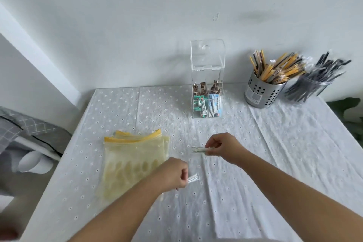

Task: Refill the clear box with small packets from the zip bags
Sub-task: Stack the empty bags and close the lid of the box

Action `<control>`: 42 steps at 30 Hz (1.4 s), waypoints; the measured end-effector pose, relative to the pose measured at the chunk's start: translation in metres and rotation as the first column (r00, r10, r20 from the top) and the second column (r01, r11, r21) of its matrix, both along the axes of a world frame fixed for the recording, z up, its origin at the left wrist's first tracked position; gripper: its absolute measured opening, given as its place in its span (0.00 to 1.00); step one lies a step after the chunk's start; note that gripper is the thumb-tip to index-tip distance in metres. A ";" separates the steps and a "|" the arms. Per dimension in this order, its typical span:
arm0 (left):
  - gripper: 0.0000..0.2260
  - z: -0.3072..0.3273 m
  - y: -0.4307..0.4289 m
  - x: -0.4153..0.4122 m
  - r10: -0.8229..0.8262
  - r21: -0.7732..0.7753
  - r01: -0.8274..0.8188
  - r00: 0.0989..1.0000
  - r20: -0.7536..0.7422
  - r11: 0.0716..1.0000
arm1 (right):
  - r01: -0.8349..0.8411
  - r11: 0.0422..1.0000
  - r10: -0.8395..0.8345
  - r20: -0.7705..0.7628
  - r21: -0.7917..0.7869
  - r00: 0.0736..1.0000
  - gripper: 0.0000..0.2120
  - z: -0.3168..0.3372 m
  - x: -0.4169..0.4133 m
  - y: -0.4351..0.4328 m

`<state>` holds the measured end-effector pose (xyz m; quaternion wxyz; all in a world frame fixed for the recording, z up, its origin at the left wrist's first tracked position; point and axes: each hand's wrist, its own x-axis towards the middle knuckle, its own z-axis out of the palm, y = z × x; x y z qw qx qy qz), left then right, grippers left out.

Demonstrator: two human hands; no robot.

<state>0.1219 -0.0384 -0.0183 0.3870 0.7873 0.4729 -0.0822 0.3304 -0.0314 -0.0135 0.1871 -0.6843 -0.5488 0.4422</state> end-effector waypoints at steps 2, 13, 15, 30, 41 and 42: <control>0.08 0.014 0.019 0.005 0.072 -0.002 -0.072 0.997 0.041 0.997 | -0.011 0.999 0.011 -0.006 0.037 1.000 0.06 0.017 0.015 0.016; 0.05 0.096 0.149 0.054 0.188 0.413 -0.309 0.933 0.307 0.857 | -0.065 0.926 -0.029 0.241 0.371 0.970 0.06 0.091 0.050 0.121; 0.05 0.102 0.164 0.060 0.189 0.465 -0.335 0.924 0.331 0.819 | -0.139 0.916 0.013 0.319 0.377 0.948 0.08 0.090 0.046 0.136; 0.05 0.072 0.195 0.081 0.242 0.383 -0.398 0.886 0.395 0.833 | -0.460 0.878 0.278 0.642 0.132 0.715 0.07 0.054 0.025 0.170; 0.03 0.052 0.202 0.090 0.252 0.443 -0.336 0.938 0.238 0.831 | -0.439 0.882 0.170 0.754 0.171 0.635 0.10 0.047 0.022 0.170; 0.03 0.052 0.203 0.090 0.240 0.486 -0.304 0.952 0.191 0.819 | -0.428 0.892 0.178 0.755 0.148 0.632 0.12 0.048 0.023 0.171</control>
